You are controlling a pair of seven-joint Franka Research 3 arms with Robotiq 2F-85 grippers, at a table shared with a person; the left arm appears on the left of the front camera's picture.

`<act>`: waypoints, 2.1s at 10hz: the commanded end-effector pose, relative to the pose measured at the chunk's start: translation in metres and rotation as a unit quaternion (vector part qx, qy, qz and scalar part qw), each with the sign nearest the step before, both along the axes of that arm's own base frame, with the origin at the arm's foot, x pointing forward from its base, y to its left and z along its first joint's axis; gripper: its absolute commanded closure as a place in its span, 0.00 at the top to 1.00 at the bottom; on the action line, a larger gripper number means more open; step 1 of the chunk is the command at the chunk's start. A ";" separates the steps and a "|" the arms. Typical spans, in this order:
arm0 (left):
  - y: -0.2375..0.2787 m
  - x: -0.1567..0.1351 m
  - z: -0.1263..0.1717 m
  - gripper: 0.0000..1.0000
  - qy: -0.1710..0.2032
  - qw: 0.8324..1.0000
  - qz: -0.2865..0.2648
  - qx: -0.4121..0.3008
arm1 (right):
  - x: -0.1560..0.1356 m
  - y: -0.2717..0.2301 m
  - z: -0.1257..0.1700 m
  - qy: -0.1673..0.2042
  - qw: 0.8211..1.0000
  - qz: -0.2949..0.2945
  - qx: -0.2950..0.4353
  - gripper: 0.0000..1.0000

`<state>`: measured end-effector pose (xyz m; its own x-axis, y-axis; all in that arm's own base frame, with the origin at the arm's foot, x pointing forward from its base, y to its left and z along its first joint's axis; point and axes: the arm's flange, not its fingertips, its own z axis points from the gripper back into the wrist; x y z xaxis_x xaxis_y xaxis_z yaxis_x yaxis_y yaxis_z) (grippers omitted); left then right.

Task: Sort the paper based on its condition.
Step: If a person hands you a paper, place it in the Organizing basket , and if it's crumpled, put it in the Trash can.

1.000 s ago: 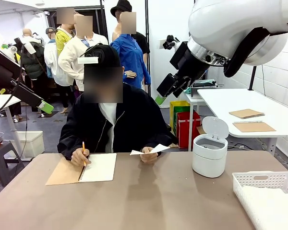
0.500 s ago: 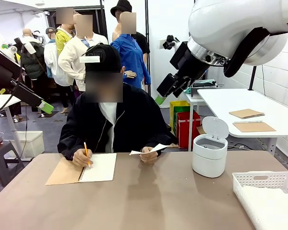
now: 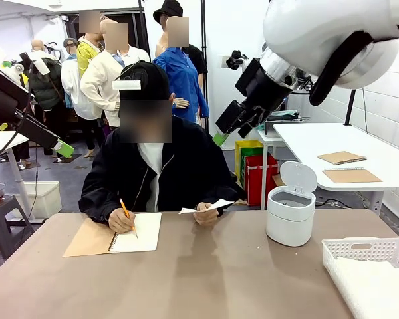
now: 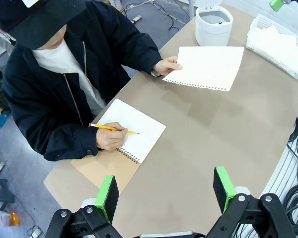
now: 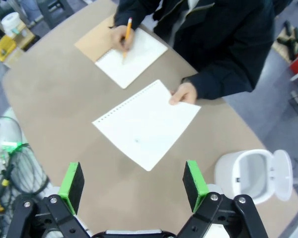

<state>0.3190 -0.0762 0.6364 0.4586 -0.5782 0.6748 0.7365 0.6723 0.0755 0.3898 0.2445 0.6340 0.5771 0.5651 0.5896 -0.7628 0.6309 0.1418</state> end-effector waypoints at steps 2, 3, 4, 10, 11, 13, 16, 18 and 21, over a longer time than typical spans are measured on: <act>-0.001 0.000 0.001 1.00 0.004 1.000 0.003 -0.003 | 0.052 0.000 -0.011 0.136 0.986 -0.062 0.067 1.00; -0.001 0.000 0.001 1.00 0.004 1.000 0.003 -0.003 | 0.067 -0.006 -0.019 0.169 0.978 -0.086 0.082 1.00; -0.001 0.000 0.001 1.00 0.004 1.000 0.003 -0.003 | 0.082 -0.015 -0.032 0.219 0.963 -0.120 0.104 1.00; -0.001 0.000 0.001 1.00 0.004 1.000 0.003 -0.003 | 0.129 -0.053 -0.130 0.450 0.834 -0.269 0.173 1.00; -0.001 0.000 0.001 1.00 0.004 1.000 0.003 -0.003 | 0.124 -0.052 -0.129 0.409 0.872 -0.233 0.134 1.00; -0.001 0.000 0.001 1.00 0.004 1.000 0.003 -0.003 | 0.131 -0.062 -0.127 0.438 0.844 -0.260 0.168 1.00; -0.001 0.000 0.001 1.00 0.004 1.000 0.003 -0.003 | 0.143 -0.058 -0.144 0.472 0.824 -0.269 0.162 1.00; -0.001 0.000 0.001 1.00 0.004 1.000 0.003 -0.003 | 0.151 -0.052 -0.165 0.520 0.793 -0.271 0.168 1.00; -0.001 0.000 0.001 1.00 0.004 1.000 0.003 -0.003 | 0.155 -0.045 -0.195 0.547 0.775 -0.276 0.155 1.00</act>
<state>0.3190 -0.0763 0.6364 0.4583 -0.5782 0.6750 0.7368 0.6719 0.0753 0.5371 0.1947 0.4350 0.9454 -0.0202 -0.3253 0.2616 0.6423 0.7204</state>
